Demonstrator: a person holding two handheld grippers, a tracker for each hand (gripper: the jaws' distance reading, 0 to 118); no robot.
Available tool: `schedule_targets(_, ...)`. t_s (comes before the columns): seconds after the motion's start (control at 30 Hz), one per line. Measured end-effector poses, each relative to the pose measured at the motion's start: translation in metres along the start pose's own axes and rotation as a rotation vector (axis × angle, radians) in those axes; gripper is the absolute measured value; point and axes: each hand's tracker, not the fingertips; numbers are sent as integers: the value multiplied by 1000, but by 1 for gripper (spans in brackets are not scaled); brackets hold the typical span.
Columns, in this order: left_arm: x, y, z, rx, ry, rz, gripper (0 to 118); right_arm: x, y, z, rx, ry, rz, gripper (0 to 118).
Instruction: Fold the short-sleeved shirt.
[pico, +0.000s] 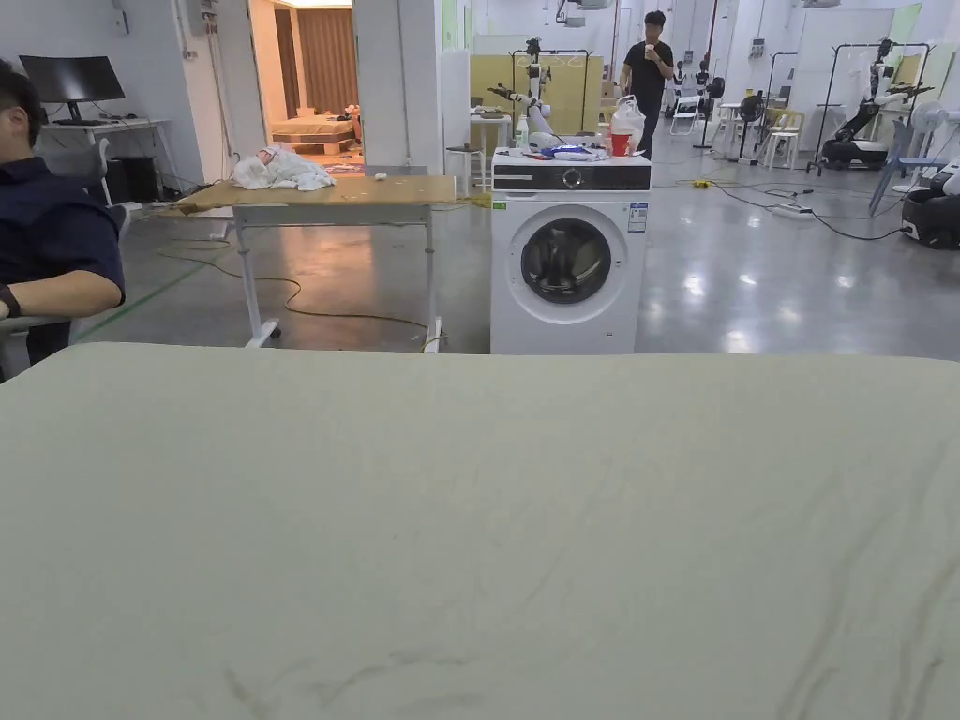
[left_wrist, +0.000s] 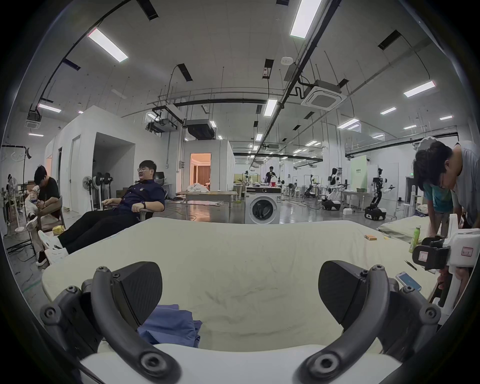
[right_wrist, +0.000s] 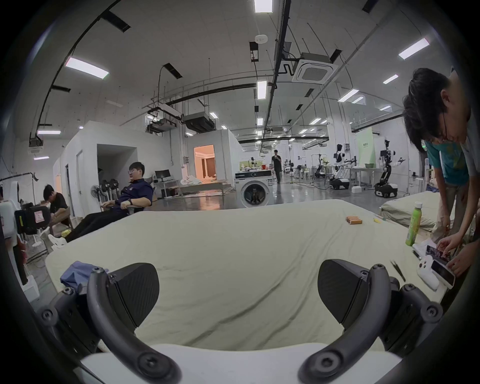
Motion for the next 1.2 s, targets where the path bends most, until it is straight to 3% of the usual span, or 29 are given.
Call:
schedule_targets(0.13, 0, 1, 0, -9, -14, 2, 118, -4, 6, -8, -61, -51, 4, 118)
schedule_targets(0.27, 0, 0, -2, -23, -10, 2, 118, -4, 17, -16, -109, -144, -211, 118)
schedule_targets(0.33, -2, -1, -2, -34, -18, 12, 118, -4, 20, -20, -164, -191, -255, 118)
schedule_targets(0.47, -2, -2, -3, -52, -20, 36, 118, -10, 21, -19, -270, -182, -175, 117)
schedule_targets(0.63, 1, -6, -5, -72, -43, 40, 118, -17, 25, -10, -275, -91, -203, 118)
schedule_targets(0.8, 3, -6, -5, -77, -62, 30, 118, -25, 32, -9, -286, -115, -221, 117)
schedule_targets(0.97, 4, -6, -3, -73, -58, 22, 118, -33, 33, -3, -242, -118, -133, 118)
schedule_targets(1.2, 5, -6, -3, -80, -68, 41, 118, -32, 32, -3, -257, -87, -177, 118)
